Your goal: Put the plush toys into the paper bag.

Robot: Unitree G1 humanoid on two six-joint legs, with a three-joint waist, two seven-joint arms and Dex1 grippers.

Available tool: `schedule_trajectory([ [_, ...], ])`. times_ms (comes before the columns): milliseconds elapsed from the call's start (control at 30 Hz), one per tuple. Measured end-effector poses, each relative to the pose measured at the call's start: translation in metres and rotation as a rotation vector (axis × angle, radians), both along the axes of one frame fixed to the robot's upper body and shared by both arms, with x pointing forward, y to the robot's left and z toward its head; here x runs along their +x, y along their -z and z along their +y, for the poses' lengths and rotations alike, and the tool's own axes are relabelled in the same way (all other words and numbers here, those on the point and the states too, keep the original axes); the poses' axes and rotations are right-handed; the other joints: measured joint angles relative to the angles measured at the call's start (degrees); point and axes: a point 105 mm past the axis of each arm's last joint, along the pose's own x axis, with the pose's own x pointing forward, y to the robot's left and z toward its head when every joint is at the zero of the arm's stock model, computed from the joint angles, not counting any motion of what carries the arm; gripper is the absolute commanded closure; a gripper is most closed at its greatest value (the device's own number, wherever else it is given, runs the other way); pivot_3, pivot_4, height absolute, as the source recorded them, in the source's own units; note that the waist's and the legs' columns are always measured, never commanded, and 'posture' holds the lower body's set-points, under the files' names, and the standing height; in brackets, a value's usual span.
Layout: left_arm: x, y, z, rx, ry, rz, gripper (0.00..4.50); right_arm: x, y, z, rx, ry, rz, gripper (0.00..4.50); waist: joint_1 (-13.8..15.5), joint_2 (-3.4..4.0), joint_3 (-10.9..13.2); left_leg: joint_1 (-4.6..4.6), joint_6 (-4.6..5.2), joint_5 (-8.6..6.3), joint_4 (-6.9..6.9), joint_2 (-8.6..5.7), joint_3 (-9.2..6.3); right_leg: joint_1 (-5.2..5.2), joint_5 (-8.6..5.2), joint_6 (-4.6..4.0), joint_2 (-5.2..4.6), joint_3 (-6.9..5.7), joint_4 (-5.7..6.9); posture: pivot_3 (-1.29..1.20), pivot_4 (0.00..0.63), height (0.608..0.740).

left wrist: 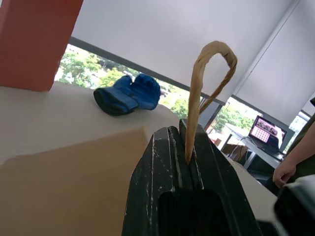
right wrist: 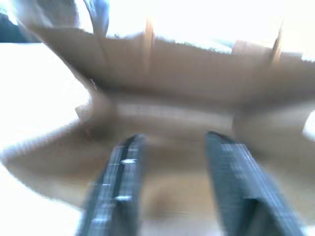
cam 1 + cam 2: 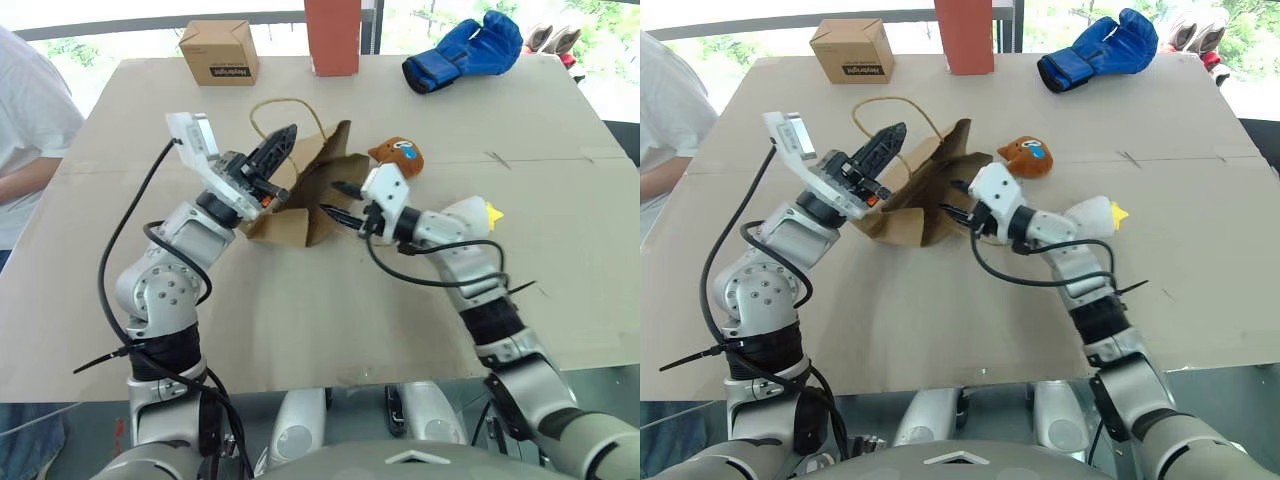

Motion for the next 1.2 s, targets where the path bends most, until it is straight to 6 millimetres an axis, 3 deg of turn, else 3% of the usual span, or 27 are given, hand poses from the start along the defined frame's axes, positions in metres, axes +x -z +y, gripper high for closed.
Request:
schedule_trajectory([
  [100,0.001,0.0,0.0,0.003,-0.012,-0.01,4.5,-0.013,-0.029,-0.019,0.015,-0.002,-0.038,0.06,0.22,0.0,0.0,0.0,0.0,0.0,0.0,-0.01,0.05,-0.03,0.0,0.0,-0.01,0.03,-0.01,0.0,0.15,0.74],
  [233,0.002,0.002,0.0,0.001,-0.026,-0.011,4.5,-0.008,-0.045,-0.045,0.005,0.122,-0.052,0.06,0.27,-0.01,0.0,0.01,0.0,0.0,0.0,-0.01,0.06,-0.03,0.0,0.0,-0.01,0.04,-0.01,0.0,0.15,0.74],
  [367,0.004,0.004,-0.001,0.006,-0.05,-0.011,4.5,0.023,-0.053,-0.072,-0.038,0.336,-0.042,0.06,0.18,0.0,0.0,0.01,0.0,0.0,0.01,-0.01,0.16,-0.07,0.0,-0.01,-0.01,0.12,-0.01,0.0,0.15,0.74],
  [467,0.008,0.007,0.002,0.021,-0.085,-0.013,4.5,0.059,-0.062,-0.093,-0.079,0.546,0.018,0.06,0.1,-0.01,0.0,0.0,0.01,0.01,0.0,-0.01,0.15,-0.1,0.02,-0.03,0.0,0.13,0.0,0.0,0.15,0.74],
  [567,0.011,0.006,0.005,0.032,-0.115,-0.021,4.5,0.076,-0.065,-0.096,-0.097,0.628,0.032,0.06,0.12,-0.01,0.0,-0.04,0.01,0.0,-0.05,-0.01,0.14,-0.12,0.01,-0.04,0.01,0.11,-0.02,0.0,0.15,0.74],
  [700,0.013,0.005,0.007,0.097,-0.154,-0.049,4.5,0.09,-0.053,-0.071,-0.006,0.542,0.172,0.06,-0.18,0.0,0.01,-0.09,0.02,-0.01,-0.09,-0.01,0.16,-0.16,0.01,-0.03,0.01,0.13,-0.03,0.0,0.15,0.74],
  [800,0.014,0.004,0.009,0.113,-0.183,-0.053,4.5,0.104,-0.041,-0.07,-0.048,0.569,0.22,0.06,-0.09,0.0,0.01,-0.11,0.03,-0.01,-0.08,-0.03,0.16,-0.17,0.01,-0.03,0.0,0.12,-0.04,0.0,0.15,0.74],
  [967,0.01,-0.004,0.014,0.18,-0.228,-0.104,4.5,0.131,0.011,-0.074,-0.195,0.664,0.338,0.06,-0.42,0.0,0.01,-0.08,0.02,-0.01,-0.08,-0.03,0.19,-0.18,0.02,-0.03,0.01,0.15,-0.02,0.0,0.15,0.74],
  [1033,0.008,-0.002,0.015,0.196,-0.234,-0.106,4.5,0.133,0.031,-0.073,-0.242,0.682,0.363,0.06,-0.56,0.0,0.01,-0.08,0.02,-0.01,-0.1,-0.03,0.19,-0.18,0.02,-0.03,0.01,0.16,-0.03,0.0,0.15,0.74],
  [1133,0.006,0.002,0.014,0.204,-0.233,-0.096,4.5,0.134,0.042,-0.071,-0.27,0.691,0.353,0.85,-0.61,0.0,0.01,-0.1,0.02,-0.01,-0.12,-0.03,0.2,-0.22,0.02,-0.03,0.01,0.19,-0.02,0.0,0.15,0.74],
  [1200,0.005,0.003,0.014,0.206,-0.234,-0.096,4.5,0.136,0.04,-0.072,-0.273,0.699,0.331,1.64,-0.58,0.0,0.01,-0.1,0.02,0.0,-0.12,-0.02,0.18,-0.22,0.02,-0.03,0.01,0.17,-0.01,0.0,0.15,0.74],
])
